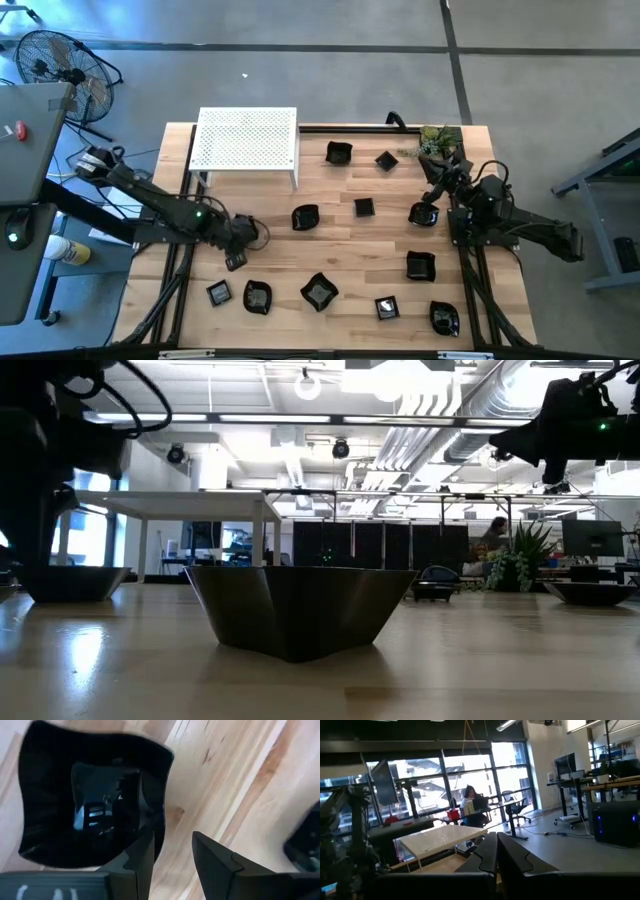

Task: Pick & Place Mini shaped plates
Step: Put the black distorted square plate on the shelf

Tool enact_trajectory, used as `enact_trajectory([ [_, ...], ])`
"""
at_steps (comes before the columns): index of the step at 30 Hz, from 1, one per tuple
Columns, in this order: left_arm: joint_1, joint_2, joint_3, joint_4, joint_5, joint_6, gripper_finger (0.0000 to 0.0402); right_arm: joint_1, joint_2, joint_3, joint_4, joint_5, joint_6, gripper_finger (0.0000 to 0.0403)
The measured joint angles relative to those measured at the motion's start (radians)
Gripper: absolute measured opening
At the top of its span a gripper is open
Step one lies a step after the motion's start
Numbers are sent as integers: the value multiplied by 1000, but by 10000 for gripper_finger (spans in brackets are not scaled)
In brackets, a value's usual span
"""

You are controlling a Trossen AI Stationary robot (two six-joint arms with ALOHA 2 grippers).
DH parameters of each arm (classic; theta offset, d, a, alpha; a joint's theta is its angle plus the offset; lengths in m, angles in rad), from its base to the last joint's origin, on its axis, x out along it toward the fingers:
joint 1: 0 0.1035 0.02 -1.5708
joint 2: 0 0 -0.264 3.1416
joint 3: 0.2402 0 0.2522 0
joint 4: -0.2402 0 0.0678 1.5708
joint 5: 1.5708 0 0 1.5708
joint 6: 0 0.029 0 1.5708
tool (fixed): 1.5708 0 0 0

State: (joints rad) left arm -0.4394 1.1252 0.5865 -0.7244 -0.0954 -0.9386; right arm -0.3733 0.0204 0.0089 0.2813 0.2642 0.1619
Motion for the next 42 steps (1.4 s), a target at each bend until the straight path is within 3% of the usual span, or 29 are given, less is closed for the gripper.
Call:
enact_trajectory([
  [7,-13,19,0,-11,-95,-73,126,0,0,0,-4,21,-8,6],
  [18,-13,42,0,23,-135,-88,56,0,0,0,-8,66,-13,6],
  [30,-13,159,8,81,-94,-123,94,0,0,0,-8,109,-13,4],
  [39,-13,143,134,51,-92,-13,8,0,0,0,-8,135,-13,4],
  [42,-13,143,171,13,-97,-11,8,0,0,0,-8,148,-13,6],
])
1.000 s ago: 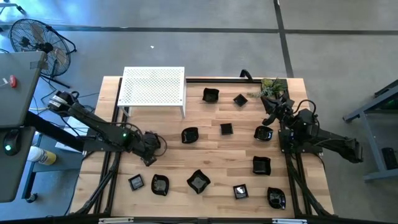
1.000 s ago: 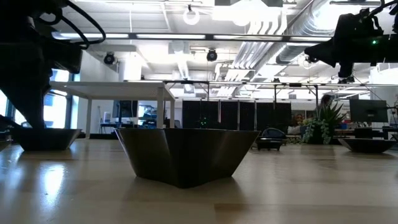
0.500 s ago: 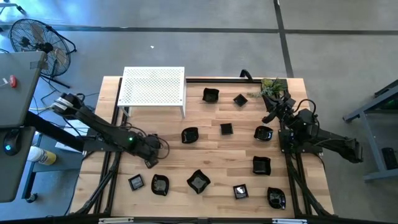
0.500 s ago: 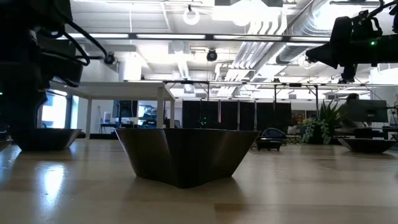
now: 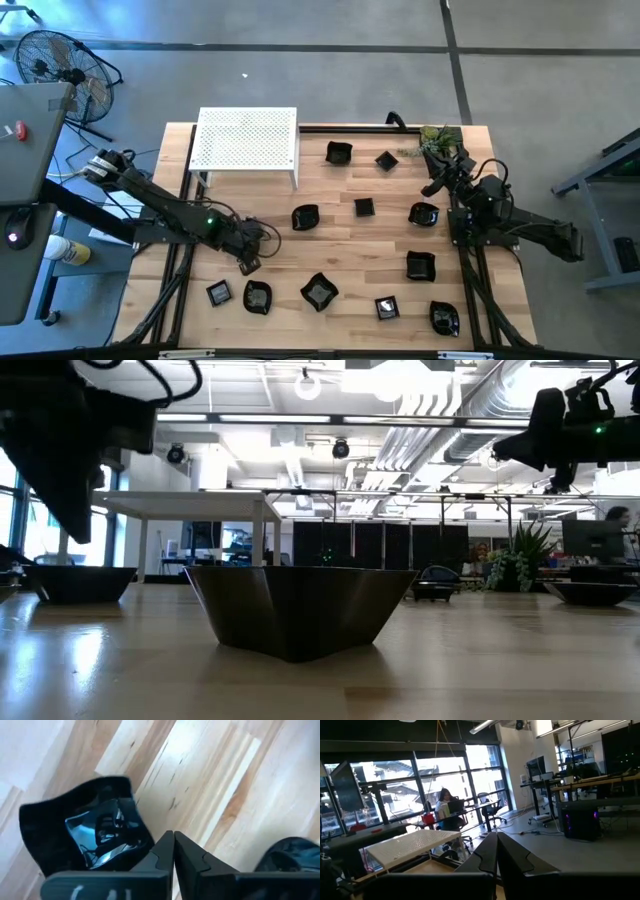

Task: Pick & Place Mini shaped plates
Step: Put the black distorted square plate on the shelf

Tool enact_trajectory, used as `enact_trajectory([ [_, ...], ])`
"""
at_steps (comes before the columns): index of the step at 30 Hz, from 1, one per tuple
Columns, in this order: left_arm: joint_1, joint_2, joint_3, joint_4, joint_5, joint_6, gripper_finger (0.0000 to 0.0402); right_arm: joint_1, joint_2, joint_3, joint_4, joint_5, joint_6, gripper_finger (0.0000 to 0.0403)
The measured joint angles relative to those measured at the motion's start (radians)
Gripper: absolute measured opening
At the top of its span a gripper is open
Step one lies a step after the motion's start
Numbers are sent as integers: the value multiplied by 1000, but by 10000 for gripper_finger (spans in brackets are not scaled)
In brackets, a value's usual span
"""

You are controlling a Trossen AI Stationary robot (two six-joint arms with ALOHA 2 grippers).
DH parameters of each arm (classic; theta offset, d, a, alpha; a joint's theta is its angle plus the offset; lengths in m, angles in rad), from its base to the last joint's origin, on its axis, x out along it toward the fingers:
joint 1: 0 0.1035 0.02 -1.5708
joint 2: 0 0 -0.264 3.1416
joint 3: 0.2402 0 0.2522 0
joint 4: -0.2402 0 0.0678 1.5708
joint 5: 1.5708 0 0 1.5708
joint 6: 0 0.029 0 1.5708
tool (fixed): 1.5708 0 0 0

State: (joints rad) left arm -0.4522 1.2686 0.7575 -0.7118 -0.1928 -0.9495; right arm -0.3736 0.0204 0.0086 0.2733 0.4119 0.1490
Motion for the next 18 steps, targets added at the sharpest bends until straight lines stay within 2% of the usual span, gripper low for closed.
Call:
enact_trajectory([
  [4,0,0,24,-33,18,-3,2,0,0,0,-4,17,0,3],
  [9,1,-3,30,-97,60,-132,17,0,0,0,-5,17,0,3],
  [12,3,22,30,-100,60,-169,41,0,0,0,-7,17,0,5],
  [18,7,61,30,-89,51,-207,118,0,1,0,-10,17,0,5],
])
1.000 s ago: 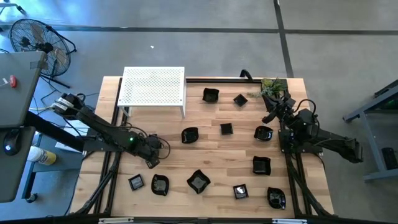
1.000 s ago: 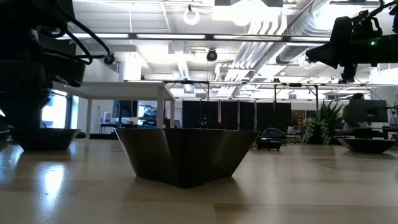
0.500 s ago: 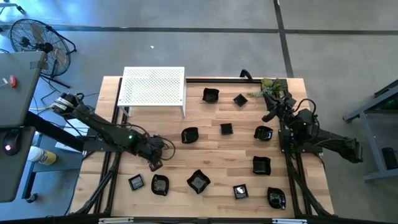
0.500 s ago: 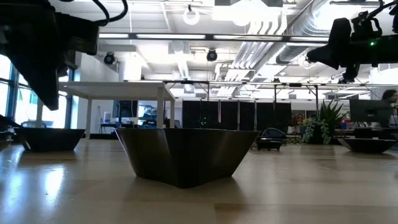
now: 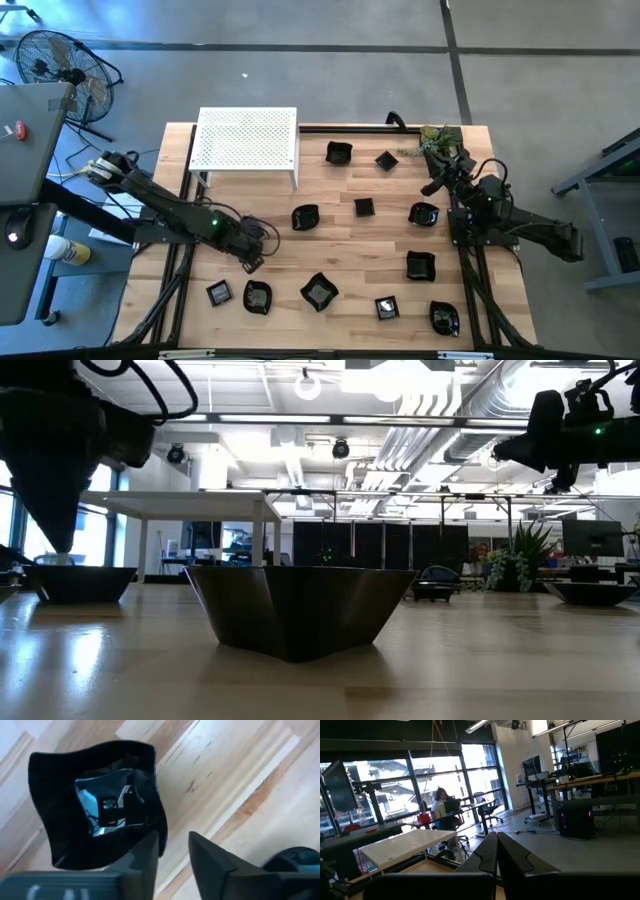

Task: Pick & Place Mini shaped plates
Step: Put the black distorted square plate on the shelf

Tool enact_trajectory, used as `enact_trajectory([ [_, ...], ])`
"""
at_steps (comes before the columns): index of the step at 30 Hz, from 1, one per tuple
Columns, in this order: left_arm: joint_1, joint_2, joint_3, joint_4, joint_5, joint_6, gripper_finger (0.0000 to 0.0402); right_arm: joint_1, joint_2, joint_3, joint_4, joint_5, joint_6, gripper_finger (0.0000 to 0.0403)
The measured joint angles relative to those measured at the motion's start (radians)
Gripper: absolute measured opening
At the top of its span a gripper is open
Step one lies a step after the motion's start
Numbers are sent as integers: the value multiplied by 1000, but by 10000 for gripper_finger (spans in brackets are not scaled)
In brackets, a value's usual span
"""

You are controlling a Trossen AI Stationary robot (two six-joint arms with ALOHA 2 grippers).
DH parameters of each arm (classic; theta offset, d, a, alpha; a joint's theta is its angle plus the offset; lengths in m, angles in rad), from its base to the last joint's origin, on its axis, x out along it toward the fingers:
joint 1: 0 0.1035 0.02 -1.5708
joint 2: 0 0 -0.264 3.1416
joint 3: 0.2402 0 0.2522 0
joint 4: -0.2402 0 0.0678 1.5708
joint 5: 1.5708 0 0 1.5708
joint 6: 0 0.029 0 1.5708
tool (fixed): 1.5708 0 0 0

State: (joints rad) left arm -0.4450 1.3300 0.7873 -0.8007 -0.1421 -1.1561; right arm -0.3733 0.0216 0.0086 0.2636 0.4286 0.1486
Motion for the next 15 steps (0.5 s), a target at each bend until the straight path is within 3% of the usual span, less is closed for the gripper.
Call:
enact_trajectory([
  [3,0,44,0,4,-25,-15,138,0,5,0,-5,-1,0,2],
  [8,0,97,0,38,-33,-27,133,0,6,0,-9,-4,2,4],
  [15,0,103,0,48,-34,-28,38,0,9,0,-12,0,2,2],
])
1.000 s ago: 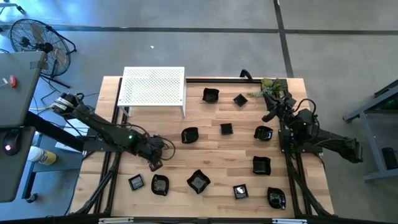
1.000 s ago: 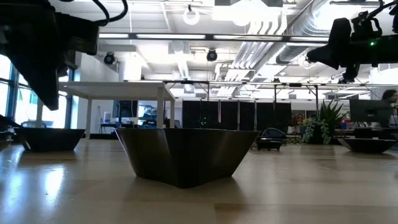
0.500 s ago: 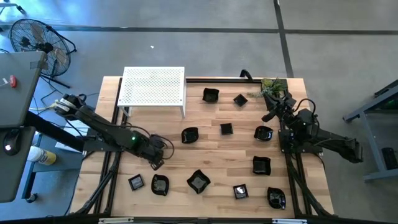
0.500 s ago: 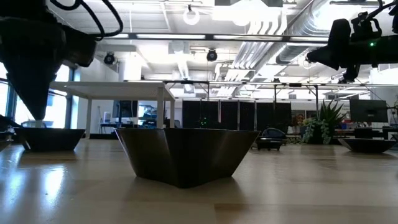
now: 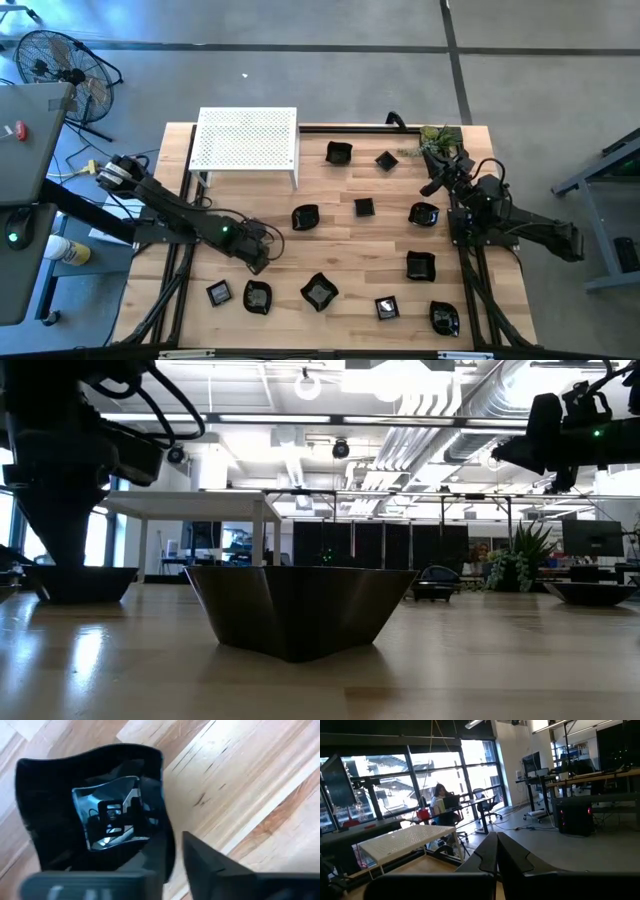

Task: Pick & Place Mini shaped plates
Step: Put the black distorted square plate on the shelf

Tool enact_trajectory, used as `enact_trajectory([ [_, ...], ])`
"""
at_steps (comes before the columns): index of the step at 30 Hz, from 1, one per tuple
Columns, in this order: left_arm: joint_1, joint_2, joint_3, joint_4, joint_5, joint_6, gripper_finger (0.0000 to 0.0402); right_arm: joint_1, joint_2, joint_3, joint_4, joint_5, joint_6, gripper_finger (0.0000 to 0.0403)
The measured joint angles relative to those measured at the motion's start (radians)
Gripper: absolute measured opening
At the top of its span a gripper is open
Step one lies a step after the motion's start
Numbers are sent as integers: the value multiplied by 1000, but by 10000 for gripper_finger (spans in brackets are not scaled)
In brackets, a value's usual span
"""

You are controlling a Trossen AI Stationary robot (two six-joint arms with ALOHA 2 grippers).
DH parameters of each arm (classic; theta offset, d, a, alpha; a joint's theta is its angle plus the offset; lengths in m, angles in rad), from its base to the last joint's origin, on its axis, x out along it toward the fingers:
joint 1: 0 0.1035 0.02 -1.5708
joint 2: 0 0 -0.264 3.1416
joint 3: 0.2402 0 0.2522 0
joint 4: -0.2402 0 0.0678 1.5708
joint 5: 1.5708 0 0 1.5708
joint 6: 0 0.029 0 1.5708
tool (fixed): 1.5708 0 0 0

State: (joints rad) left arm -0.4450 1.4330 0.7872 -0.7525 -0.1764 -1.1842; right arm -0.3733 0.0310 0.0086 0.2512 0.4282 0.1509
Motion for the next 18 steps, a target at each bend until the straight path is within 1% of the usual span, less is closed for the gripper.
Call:
enact_trajectory([
  [1,0,0,0,-3,1,2,21,0,1,0,-1,0,2,3],
  [3,0,-6,0,-9,7,6,8,0,1,0,-1,0,3,4],
  [6,0,-27,9,-36,17,13,12,0,2,0,0,0,4,6],
  [9,0,-70,40,-63,14,59,3,0,2,0,0,0,5,5],
  [16,0,-214,135,-60,9,254,2,0,2,0,-1,0,6,4],
  [18,0,-255,178,-72,-1,286,1,0,2,0,-3,0,6,4],
])
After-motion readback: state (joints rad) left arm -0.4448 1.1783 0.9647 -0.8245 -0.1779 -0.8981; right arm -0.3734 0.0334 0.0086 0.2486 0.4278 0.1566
